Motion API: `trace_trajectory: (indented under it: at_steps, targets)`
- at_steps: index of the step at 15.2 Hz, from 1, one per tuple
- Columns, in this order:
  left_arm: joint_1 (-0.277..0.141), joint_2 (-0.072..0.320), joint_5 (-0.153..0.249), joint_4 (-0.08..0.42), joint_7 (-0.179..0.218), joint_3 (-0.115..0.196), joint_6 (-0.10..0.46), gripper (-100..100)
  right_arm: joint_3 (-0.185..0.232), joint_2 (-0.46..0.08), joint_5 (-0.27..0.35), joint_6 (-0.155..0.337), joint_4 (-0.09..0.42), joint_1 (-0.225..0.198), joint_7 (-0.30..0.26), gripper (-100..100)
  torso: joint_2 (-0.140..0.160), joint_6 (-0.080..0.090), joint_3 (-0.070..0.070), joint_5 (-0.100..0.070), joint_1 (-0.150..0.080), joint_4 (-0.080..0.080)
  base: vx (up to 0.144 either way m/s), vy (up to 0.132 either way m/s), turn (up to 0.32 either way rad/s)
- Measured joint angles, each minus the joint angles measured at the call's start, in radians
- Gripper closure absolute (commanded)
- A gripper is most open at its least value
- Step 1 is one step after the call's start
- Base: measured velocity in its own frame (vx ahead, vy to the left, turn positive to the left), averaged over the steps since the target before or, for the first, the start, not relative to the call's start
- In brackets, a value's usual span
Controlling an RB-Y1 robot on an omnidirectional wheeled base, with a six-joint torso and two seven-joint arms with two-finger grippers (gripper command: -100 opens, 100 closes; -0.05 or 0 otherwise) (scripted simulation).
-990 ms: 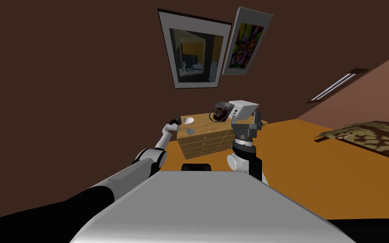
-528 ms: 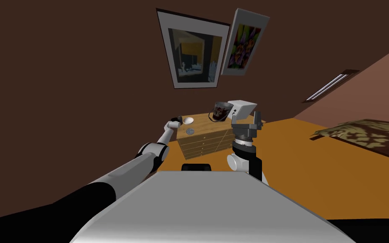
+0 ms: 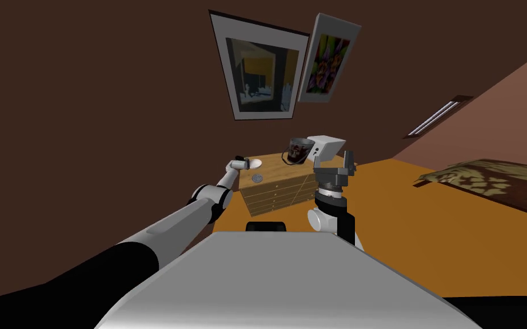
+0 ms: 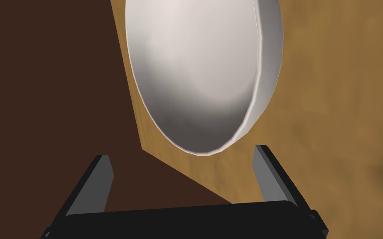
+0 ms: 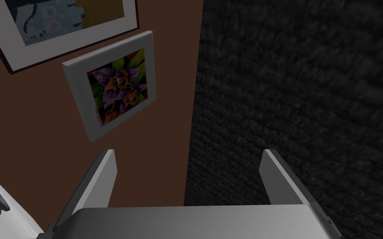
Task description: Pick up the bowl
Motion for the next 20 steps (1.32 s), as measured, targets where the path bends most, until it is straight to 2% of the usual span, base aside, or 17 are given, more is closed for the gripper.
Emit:
trace_trajectory:
  at_steps: [5,9,16,17,20]
  targets:
    - [-0.057,-0.007,0.011,0.065,0.004,0.000,0.076,-100,0.000,0.000,0.000,0.000,0.000,0.000,0.000,0,0.000,0.000,0.000,0.000,0.000,0.000,0.012,0.010,-0.027]
    - [-0.125,-0.015,0.025,0.146,0.005,0.001,0.134,-100,0.000,0.000,0.000,0.000,0.000,0.000,0.000,0,-0.001,0.000,0.000,0.000,0.000,0.000,0.020,0.013,-0.037]
    - [-0.220,-0.029,0.045,0.285,0.006,0.002,0.219,-100,0.000,0.000,0.000,0.000,0.000,0.000,0.000,0,-0.002,0.000,-0.001,0.000,0.000,-0.001,0.032,0.011,-0.038]
    - [-0.218,-0.032,0.043,0.275,0.010,-0.001,0.243,-100,0.000,0.000,0.000,0.000,0.000,0.000,0.000,0,-0.002,0.000,-0.001,0.000,0.000,-0.001,0.028,0.006,-0.011]
    - [-0.237,-0.036,0.047,0.307,0.011,-0.001,0.256,-100,0.000,0.000,0.000,0.000,0.000,0.000,0.000,0,-0.001,0.000,0.000,0.000,0.000,0.000,0.012,0.003,-0.011]
